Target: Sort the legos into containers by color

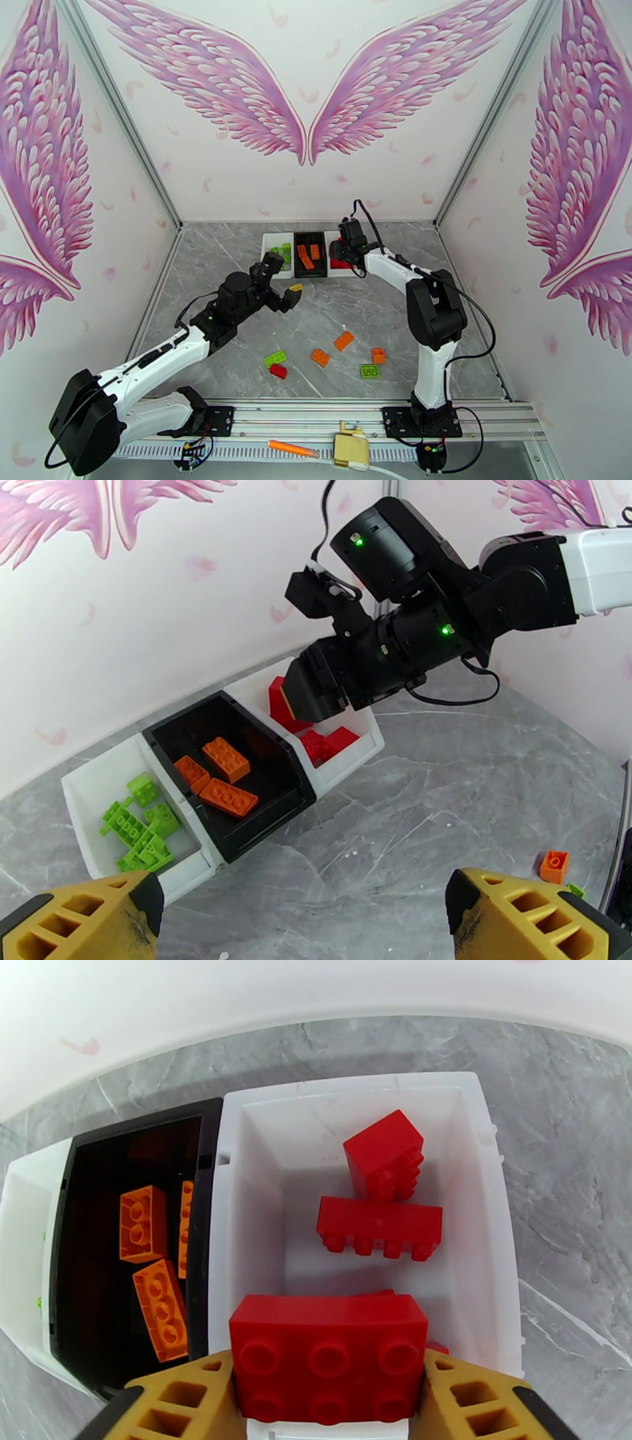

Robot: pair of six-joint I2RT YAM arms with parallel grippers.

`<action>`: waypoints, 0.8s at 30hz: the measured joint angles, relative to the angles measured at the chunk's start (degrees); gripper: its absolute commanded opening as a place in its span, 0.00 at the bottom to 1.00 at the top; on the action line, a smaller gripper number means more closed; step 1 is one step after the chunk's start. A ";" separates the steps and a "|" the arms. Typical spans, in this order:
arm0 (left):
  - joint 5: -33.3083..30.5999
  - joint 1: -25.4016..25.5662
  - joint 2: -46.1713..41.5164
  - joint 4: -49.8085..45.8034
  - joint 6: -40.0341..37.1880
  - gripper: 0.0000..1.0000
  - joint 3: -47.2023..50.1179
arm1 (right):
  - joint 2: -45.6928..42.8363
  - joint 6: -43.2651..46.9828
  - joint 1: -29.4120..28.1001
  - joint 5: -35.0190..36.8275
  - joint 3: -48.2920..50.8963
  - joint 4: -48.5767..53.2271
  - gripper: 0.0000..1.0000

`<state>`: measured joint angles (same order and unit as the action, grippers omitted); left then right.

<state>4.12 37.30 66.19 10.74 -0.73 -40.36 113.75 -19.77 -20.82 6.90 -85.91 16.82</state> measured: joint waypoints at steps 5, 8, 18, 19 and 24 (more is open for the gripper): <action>2.95 0.50 -0.20 -3.37 -3.63 0.99 -0.02 | -6.27 2.01 0.00 -1.64 5.90 -1.09 0.87; 6.08 1.33 -0.22 -5.88 -6.38 0.99 -0.02 | -13.29 4.02 0.00 -3.10 11.54 -2.23 0.90; 17.86 6.25 0.96 -12.61 -29.03 0.92 0.00 | -34.18 9.20 0.00 -8.35 29.07 -5.68 0.93; 19.17 6.71 1.95 -13.66 -32.15 0.92 -0.02 | -35.54 9.40 0.00 -8.46 30.25 -5.57 0.93; 21.55 9.03 9.55 -23.08 -43.60 0.89 -3.37 | -41.11 10.49 0.04 -7.45 33.97 -4.50 0.93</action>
<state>25.67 46.33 75.75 -12.34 -44.34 -43.72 72.64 -9.28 -20.78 -0.56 -51.94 12.32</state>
